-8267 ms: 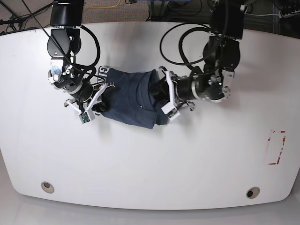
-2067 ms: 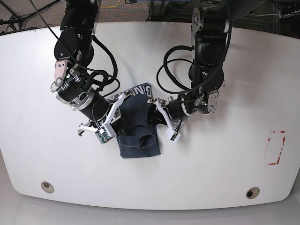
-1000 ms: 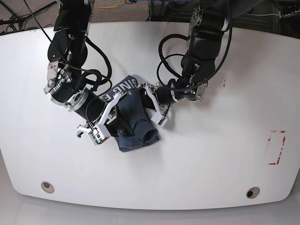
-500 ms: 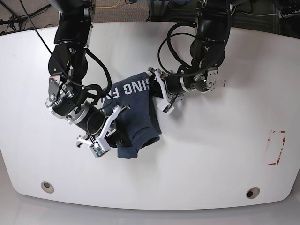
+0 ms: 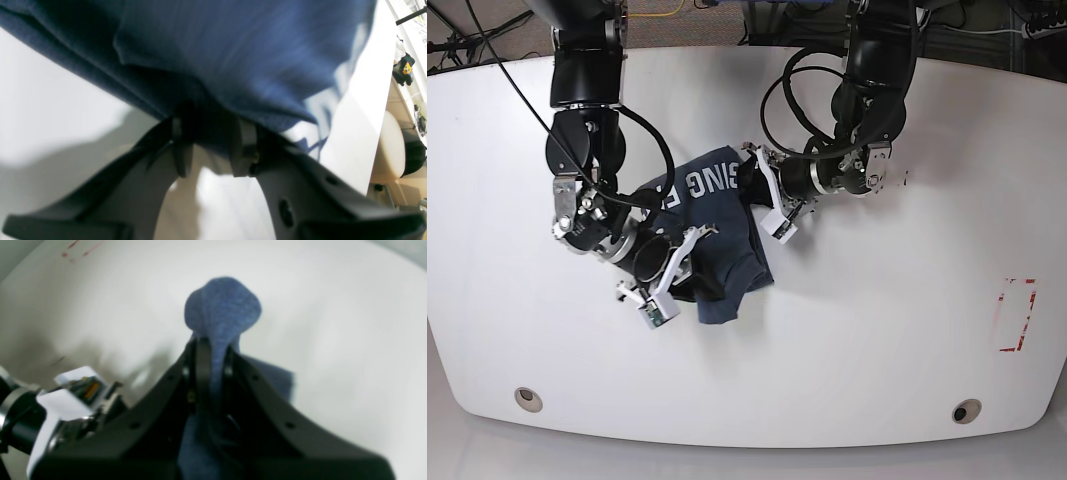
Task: Fold the T-shirt properly
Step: 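Fold the bundle's printed flap over with the right gripper toward the left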
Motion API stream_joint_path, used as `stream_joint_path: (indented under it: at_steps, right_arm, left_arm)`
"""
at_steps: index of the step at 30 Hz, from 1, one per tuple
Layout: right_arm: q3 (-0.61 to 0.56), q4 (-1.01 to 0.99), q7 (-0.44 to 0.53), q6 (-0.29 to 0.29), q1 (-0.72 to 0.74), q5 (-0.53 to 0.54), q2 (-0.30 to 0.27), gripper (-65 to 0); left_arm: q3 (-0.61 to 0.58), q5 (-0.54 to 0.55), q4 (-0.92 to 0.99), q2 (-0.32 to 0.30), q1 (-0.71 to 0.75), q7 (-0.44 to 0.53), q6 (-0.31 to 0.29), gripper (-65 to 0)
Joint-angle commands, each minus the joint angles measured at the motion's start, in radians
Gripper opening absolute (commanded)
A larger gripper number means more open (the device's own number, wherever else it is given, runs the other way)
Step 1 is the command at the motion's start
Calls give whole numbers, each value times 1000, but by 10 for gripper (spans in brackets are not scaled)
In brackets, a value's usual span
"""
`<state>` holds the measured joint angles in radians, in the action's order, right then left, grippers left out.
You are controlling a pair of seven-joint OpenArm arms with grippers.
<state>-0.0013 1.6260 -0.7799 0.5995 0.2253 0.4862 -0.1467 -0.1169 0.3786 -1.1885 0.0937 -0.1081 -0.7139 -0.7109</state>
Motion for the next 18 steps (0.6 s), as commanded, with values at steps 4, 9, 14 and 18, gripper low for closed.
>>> stream_joint_path:
  at_steps: [4,9,14,18]
  right_arm:
    - [-64,-128,147,6,53,22,0,-650]
    - [-88,-254,213,6,99,21,2,-650]
    - [-110,-372,282,6,158,21,-1,-650]
    - [-113,-421,299,6,191,4,-3,-650]
  left_arm:
    - [-4,-34,-3,2,-5,-39,13,-485]
    - [-4,-34,-1,2,-3,-39,13,-485]
    - [-4,-34,-3,2,2,-39,13,-485]
    - [-4,-34,-3,2,15,-39,13,-485]
